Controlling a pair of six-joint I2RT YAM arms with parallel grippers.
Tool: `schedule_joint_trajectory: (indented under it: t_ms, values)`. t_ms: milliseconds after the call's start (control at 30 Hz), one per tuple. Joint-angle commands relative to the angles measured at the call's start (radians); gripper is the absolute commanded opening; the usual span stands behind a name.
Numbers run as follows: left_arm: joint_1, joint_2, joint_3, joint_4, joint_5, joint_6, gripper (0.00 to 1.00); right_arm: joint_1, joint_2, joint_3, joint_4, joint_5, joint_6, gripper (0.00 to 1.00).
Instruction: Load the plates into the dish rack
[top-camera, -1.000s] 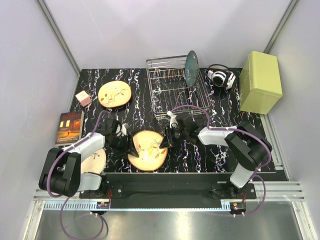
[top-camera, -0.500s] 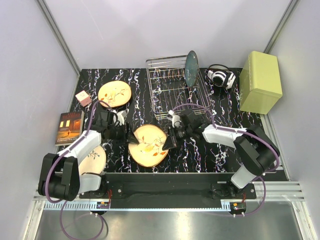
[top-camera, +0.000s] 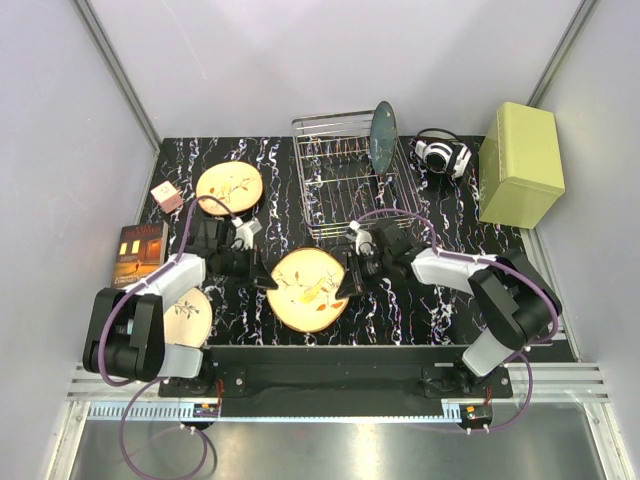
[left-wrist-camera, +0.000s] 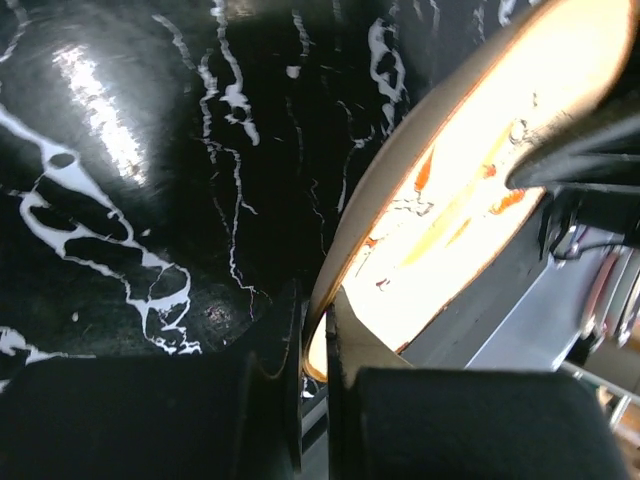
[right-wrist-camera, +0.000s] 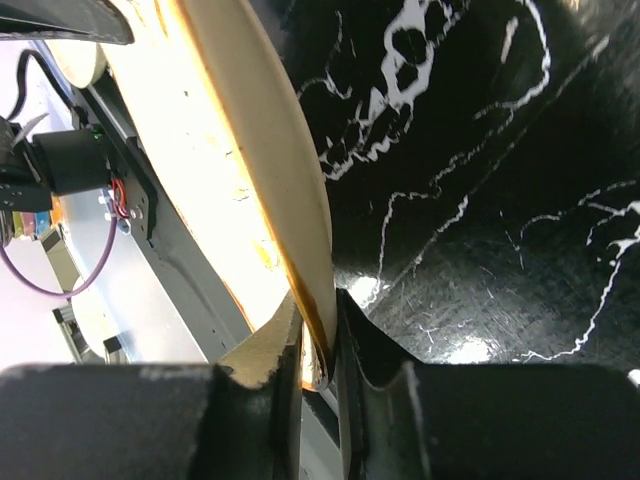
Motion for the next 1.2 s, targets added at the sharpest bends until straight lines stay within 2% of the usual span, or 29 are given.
schedule_joint_trajectory:
  t_ms: [0, 67, 167, 367, 533, 733, 833, 867, 900, 1167]
  values:
    - [-0.014, 0.004, -0.030, 0.061, 0.189, 0.077, 0.00, 0.018, -0.068, -0.016, 0.216, -0.128, -0.007, 0.01]
    - [-0.013, 0.031, -0.047, 0.065, 0.224, 0.086, 0.00, 0.012, -0.070, -0.052, 0.243, -0.128, 0.009, 0.15]
    - [-0.013, 0.077, -0.043, 0.076, 0.275, 0.097, 0.00, -0.016, -0.065, -0.098, 0.309, -0.133, 0.051, 0.27]
    - [-0.013, 0.174, -0.046, 0.129, 0.345, 0.053, 0.00, -0.047, 0.001, -0.115, 0.372, -0.170, 0.098, 0.36]
    - [-0.013, 0.274, -0.035, 0.177, 0.393, 0.033, 0.00, -0.071, 0.140, -0.106, 0.422, -0.225, 0.150, 0.50]
    - [-0.020, 0.352, -0.035, 0.243, 0.408, 0.008, 0.00, -0.085, 0.333, -0.063, 0.566, -0.371, 0.248, 0.49]
    - [-0.052, 0.374, -0.026, 0.245, 0.425, 0.010, 0.00, -0.085, 0.415, -0.051, 0.699, -0.447, 0.335, 0.48]
    - [-0.062, 0.377, -0.024, 0.245, 0.425, 0.010, 0.00, -0.084, 0.425, -0.071, 0.811, -0.455, 0.372, 0.52]
    - [-0.071, 0.377, -0.026, 0.251, 0.424, 0.008, 0.00, -0.085, 0.430, -0.081, 0.853, -0.443, 0.424, 0.52]
    - [-0.072, 0.358, -0.035, 0.263, 0.393, -0.030, 0.00, -0.094, 0.332, -0.118, 0.795, -0.389, 0.380, 0.40]
